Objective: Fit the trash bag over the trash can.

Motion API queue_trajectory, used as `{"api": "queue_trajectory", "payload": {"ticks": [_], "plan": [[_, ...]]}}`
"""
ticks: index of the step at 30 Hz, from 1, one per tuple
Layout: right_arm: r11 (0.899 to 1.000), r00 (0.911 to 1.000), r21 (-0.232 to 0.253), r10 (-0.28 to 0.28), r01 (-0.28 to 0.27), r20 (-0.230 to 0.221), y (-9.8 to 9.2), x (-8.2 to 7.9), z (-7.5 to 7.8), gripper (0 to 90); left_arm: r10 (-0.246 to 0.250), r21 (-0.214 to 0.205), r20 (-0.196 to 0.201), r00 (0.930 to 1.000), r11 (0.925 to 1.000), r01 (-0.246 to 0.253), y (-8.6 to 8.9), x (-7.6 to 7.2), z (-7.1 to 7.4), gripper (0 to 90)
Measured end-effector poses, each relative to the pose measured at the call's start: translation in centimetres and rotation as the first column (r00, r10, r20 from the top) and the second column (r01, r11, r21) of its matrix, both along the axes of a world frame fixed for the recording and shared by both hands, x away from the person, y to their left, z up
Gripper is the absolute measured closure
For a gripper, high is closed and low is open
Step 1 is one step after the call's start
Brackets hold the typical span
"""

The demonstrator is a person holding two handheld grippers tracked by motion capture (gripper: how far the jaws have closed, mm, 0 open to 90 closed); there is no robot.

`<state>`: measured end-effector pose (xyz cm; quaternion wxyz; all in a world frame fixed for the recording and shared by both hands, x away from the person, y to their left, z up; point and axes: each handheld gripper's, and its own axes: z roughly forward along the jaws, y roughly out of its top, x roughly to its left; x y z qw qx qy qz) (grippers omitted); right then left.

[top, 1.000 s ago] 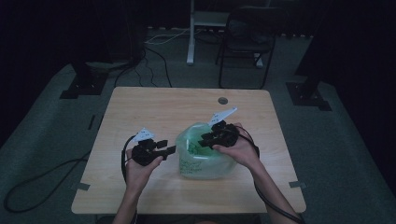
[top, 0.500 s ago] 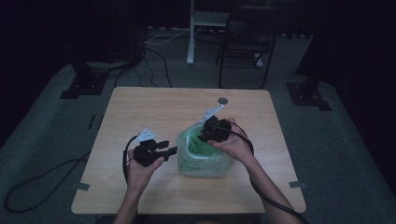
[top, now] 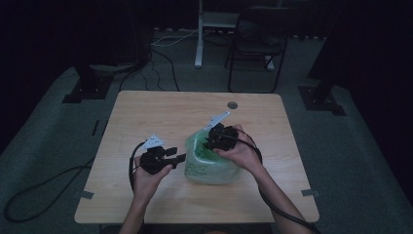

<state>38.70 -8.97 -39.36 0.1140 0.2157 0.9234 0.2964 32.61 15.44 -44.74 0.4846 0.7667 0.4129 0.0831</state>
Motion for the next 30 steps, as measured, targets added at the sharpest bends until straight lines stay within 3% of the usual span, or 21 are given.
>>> {"api": "queue_trajectory", "payload": {"ticks": [4, 8, 11, 14, 16, 18, 20, 23, 26, 30], "plan": [[0.999, 0.9995, -0.029, 0.013, -0.014, -0.028, 0.6, 0.2, -0.4, 76.7, 0.002, 0.0, -0.002, 1.0, 1.0, -0.002, 0.1, 0.0, 0.0, 48.7], [0.996, 0.9961, -0.06, 0.055, -0.059, -0.069, 1.1, -0.2, -0.6, 73.0, 0.001, 0.002, -0.004, 1.0, 1.0, -0.001, 0.1, 0.1, -0.1, 48.7], [0.992, 0.9882, -0.04, 0.111, -0.116, -0.106, 1.4, -0.8, -0.5, 71.4, -0.001, 0.002, -0.004, 1.0, 1.0, 0.001, 0.0, 0.0, -0.1, 48.5], [0.985, 0.974, -0.002, 0.172, -0.174, -0.147, 1.6, -1.3, -0.3, 68.6, -0.001, 0.001, -0.002, 1.0, 1.0, 0.001, -0.1, 0.0, -0.1, 48.5], [0.981, 0.9666, 0.017, 0.193, -0.193, -0.168, 1.4, -1.3, -0.2, 65.6, -0.001, 0.0, -0.003, 1.0, 1.0, 0.001, -0.1, 0.0, -0.1, 48.4], [0.981, 0.9657, 0.028, 0.193, -0.191, -0.174, 1.3, -1.2, -0.2, 64.0, -0.002, 0.0, -0.005, 1.0, 1.0, 0.002, 0.0, 0.0, -0.1, 48.4], [0.989, 0.9761, 0.001, 0.145, -0.147, -0.162, 0.9, -0.8, -0.2, 63.8, -0.001, 0.001, -0.005, 1.0, 1.0, 0.001, 0.0, 0.0, -0.1, 48.3], [0.993, 0.986, -0.064, 0.088, -0.098, -0.142, 0.4, -0.4, -0.6, 66.5, 0.0, 0.001, -0.004, 1.0, 1.0, 0.0, 0.0, 0.0, -0.1, 48.3], [0.989, 0.994, -0.14, 0.032, -0.046, -0.104, -0.1, -0.1, -0.8, 68.4, 0.0, 0.0, -0.005, 1.0, 1.0, 0.0, 0.0, 0.0, -0.1, 48.3], [0.978, 0.9986, -0.207, -0.022, 0.011, -0.049, -0.5, 0.1, -0.8, 70.0, -0.004, 0.002, -0.006, 1.0, 1.0, 0.004, -0.1, 0.0, -0.2, 48.2]]}}
